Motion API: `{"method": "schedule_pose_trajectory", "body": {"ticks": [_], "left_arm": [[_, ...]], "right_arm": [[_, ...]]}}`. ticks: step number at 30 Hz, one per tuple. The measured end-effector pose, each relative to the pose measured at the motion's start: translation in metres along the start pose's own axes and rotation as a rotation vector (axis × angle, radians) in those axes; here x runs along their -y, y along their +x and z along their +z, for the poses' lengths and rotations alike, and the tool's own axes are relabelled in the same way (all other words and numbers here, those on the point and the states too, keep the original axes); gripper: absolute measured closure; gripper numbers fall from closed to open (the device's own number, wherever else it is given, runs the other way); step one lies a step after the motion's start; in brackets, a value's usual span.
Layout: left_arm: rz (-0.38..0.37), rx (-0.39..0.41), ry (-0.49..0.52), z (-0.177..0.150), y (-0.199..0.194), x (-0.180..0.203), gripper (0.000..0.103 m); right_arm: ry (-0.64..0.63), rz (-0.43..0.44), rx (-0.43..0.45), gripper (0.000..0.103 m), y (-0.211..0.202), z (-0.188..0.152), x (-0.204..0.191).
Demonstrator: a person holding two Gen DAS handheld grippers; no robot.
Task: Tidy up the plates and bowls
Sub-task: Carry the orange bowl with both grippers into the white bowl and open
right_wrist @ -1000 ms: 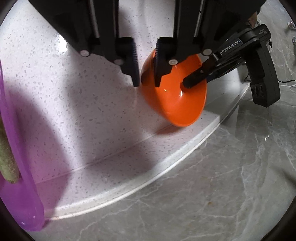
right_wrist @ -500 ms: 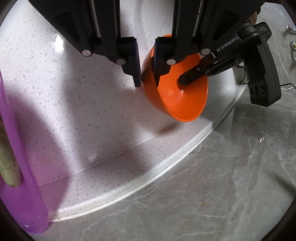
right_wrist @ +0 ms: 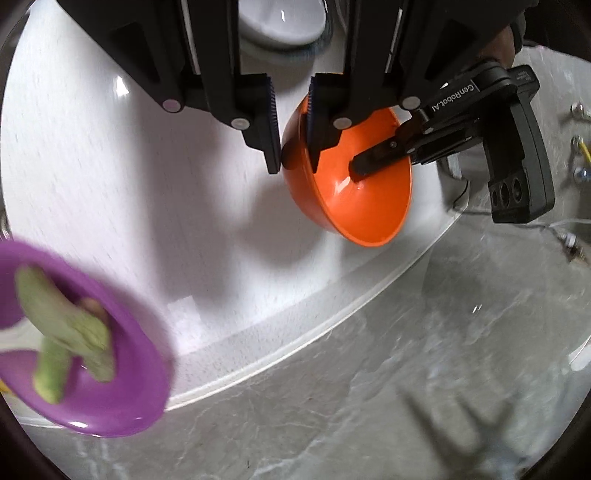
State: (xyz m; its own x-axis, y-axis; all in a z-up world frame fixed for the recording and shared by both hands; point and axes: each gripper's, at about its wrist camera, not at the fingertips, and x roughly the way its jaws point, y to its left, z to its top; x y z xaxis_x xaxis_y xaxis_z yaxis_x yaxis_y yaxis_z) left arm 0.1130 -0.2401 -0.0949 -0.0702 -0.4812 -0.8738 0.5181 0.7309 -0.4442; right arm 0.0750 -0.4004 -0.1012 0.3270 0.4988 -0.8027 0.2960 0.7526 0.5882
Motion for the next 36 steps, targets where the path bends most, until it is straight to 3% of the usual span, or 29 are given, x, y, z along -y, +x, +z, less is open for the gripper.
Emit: {"method": "schedule_pose_trajectory", "body": {"ticks": [10,20,27,36], "left_arm": [[0.021,-0.031,0.081,-0.098,-0.013,0.057,0.091],[0.079,-0.076,0.092,-0.162,0.004,0.056,0.091],[0.103,-0.093,0.09,-0.173,0.016,0.055,0.091],[0.152,-0.073,0.116,-0.162,0.032,0.064,0.088]], "right_arm": [[-0.014,-0.038,-0.005,0.087,-0.038,-0.081,0.003],[-0.016,-0.084,-0.051,0.087,-0.026,-0.128,0.014],[-0.025,-0.105,-0.07,0.088,-0.016,-0.134,0.021],[-0.081,-0.156,-0.068,0.089,-0.009,-0.136,0.017]]}}
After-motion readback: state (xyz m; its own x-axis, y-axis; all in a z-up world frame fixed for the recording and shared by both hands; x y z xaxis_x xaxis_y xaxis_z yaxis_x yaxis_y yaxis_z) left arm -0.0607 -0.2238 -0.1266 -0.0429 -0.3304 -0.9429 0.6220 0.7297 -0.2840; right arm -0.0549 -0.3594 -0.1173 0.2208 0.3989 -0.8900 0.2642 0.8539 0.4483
